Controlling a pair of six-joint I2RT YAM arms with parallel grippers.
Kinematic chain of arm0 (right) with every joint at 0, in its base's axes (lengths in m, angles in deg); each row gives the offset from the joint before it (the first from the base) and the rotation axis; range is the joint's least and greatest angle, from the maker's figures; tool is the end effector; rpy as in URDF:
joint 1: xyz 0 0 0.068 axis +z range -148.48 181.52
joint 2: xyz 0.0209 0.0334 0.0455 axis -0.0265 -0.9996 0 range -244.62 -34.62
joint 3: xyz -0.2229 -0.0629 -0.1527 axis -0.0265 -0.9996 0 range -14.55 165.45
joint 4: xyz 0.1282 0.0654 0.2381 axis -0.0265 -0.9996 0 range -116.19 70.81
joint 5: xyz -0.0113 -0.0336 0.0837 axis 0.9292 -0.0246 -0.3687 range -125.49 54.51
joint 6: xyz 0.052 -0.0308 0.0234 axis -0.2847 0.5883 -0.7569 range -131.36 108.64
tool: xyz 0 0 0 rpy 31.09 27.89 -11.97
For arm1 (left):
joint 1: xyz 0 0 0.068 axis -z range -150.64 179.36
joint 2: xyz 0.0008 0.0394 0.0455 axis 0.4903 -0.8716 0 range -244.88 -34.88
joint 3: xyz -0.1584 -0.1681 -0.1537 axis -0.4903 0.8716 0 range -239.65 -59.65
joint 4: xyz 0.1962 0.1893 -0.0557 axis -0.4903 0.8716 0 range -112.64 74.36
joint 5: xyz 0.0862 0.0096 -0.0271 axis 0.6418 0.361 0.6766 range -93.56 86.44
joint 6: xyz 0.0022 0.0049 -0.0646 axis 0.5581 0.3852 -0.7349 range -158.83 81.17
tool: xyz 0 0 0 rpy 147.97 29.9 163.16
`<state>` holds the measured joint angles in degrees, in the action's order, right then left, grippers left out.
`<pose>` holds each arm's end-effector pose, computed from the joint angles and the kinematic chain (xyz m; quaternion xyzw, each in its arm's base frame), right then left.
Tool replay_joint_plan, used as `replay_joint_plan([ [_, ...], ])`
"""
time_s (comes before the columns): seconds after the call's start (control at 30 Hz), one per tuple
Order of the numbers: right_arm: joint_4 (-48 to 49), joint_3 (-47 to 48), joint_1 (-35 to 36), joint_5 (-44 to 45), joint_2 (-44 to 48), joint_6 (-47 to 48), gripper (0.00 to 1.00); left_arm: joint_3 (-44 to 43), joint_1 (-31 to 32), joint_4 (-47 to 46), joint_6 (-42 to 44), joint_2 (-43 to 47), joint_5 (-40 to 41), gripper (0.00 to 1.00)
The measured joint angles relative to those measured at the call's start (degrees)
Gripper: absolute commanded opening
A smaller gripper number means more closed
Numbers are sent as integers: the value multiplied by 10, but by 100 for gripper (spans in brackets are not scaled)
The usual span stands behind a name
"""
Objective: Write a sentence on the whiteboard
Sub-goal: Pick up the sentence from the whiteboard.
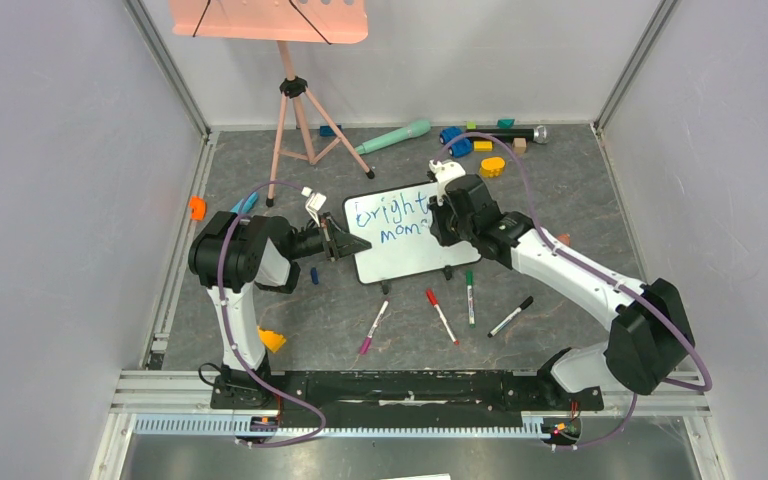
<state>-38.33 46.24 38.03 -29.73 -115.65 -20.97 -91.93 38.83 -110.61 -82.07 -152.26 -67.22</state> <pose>0.2776 0.1992 0.2655 -0.1891 0.8831 0.1255 0.4107 0.3103 -0.0977 0.1001 0.1955 0.6714 -0.5990 0.3902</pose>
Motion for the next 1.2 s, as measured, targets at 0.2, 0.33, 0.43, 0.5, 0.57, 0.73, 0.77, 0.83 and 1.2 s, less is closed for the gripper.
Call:
replay_joint_plan([
  [0.2,4,-15,0,-8,6,0,0,0,0,0,0,0,0,2],
  [0.33,4,-21,0,-9,10,0,0,0,0,0,0,0,0,2],
  [0.43,2,-26,0,-7,14,0,0,0,0,0,0,0,0,2],
  [0.5,0,-29,0,-3,16,1,0,0,0,0,0,0,0,2],
  [0.57,-5,-30,0,5,19,2,0,0,0,0,0,0,0,2],
  [0.73,-13,-30,-1,21,28,5,0,0,0,0,0,0,-1,2],
  [0.77,-12,-30,-1,21,31,6,0,0,0,0,0,0,-1,2],
  [0.83,-11,-30,-2,19,38,9,0,0,0,0,0,0,-1,2],
  [1.2,7,-30,-4,6,56,26,0,0,0,0,0,0,-1,2],
])
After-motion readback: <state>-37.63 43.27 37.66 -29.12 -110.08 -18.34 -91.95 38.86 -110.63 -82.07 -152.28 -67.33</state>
